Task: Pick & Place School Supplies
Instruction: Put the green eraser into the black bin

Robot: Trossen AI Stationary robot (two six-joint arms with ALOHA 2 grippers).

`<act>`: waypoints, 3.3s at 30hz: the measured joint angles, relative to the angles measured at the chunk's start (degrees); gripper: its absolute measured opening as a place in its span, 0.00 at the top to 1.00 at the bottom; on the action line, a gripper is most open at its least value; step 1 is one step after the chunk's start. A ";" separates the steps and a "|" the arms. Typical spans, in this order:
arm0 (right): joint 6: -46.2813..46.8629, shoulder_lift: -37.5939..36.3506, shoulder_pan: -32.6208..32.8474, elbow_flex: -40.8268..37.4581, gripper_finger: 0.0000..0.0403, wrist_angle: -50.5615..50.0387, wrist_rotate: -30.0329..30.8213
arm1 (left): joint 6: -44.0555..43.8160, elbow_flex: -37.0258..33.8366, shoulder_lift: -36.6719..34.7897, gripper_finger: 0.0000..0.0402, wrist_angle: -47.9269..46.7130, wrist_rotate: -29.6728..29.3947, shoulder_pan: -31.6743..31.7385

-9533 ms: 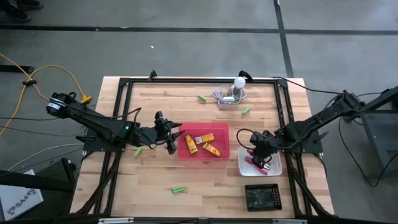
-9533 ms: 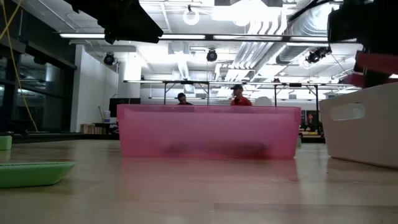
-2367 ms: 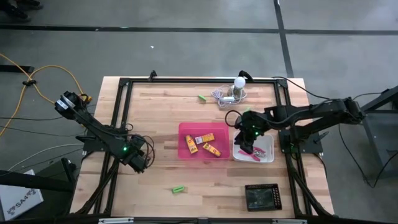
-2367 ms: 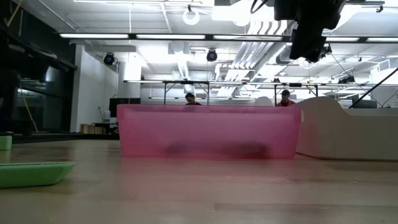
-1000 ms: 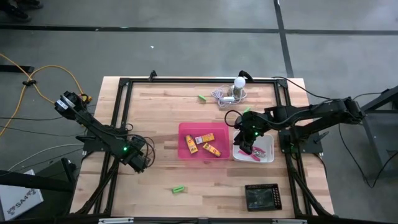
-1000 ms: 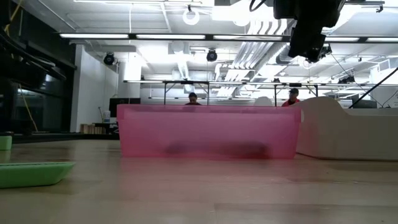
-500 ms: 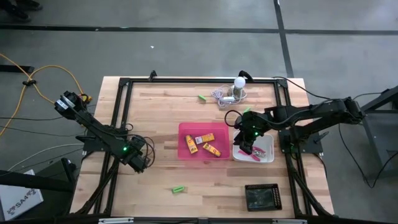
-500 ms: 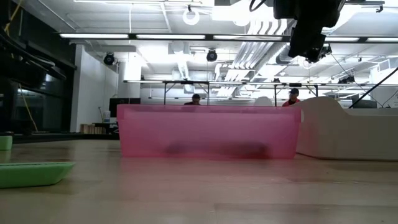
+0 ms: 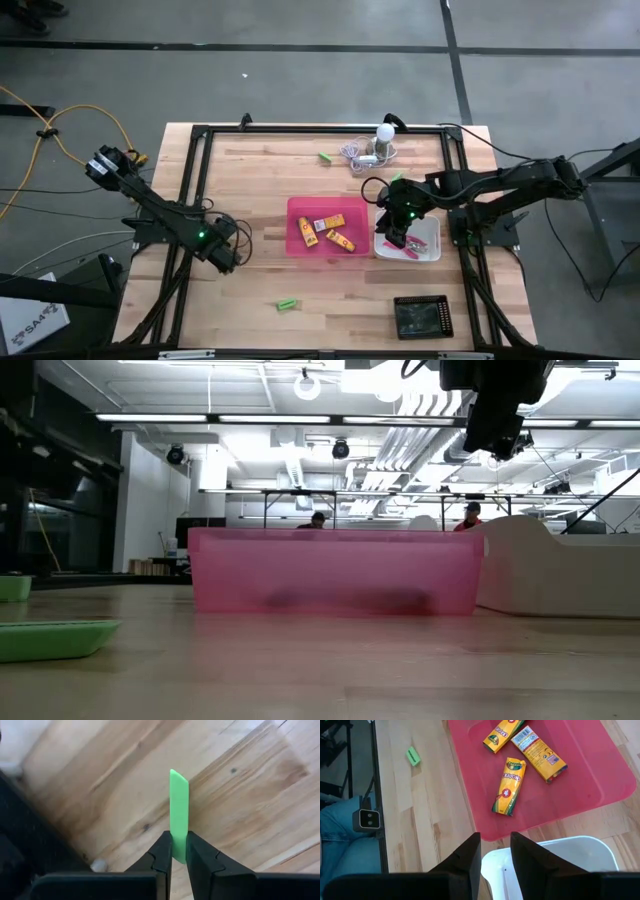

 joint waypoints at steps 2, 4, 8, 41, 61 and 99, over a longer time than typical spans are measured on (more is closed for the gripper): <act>0.00 0.00 0.00 0.00 0.77 0.00 0.02 | 2.45 0.33 -1.07 0.92 -0.12 -1.36 1.10; 0.00 0.00 0.00 0.00 0.77 0.00 0.02 | 4.96 0.90 -2.16 0.92 -0.07 -3.17 2.27; 0.00 0.00 0.00 0.00 0.77 0.02 0.02 | 11.05 3.04 -4.50 0.92 0.03 -6.42 4.30; -9.34 15.86 1.25 -0.02 0.77 35.88 -0.20 | 52.08 13.03 -3.05 0.92 32.04 -20.13 10.39; -11.00 18.23 1.25 0.04 0.77 44.73 0.46 | 61.90 13.10 4.25 0.92 45.27 -16.12 14.65; -13.32 18.25 2.21 0.00 0.77 51.58 -1.04 | 75.84 12.97 6.37 0.92 65.72 -16.81 16.07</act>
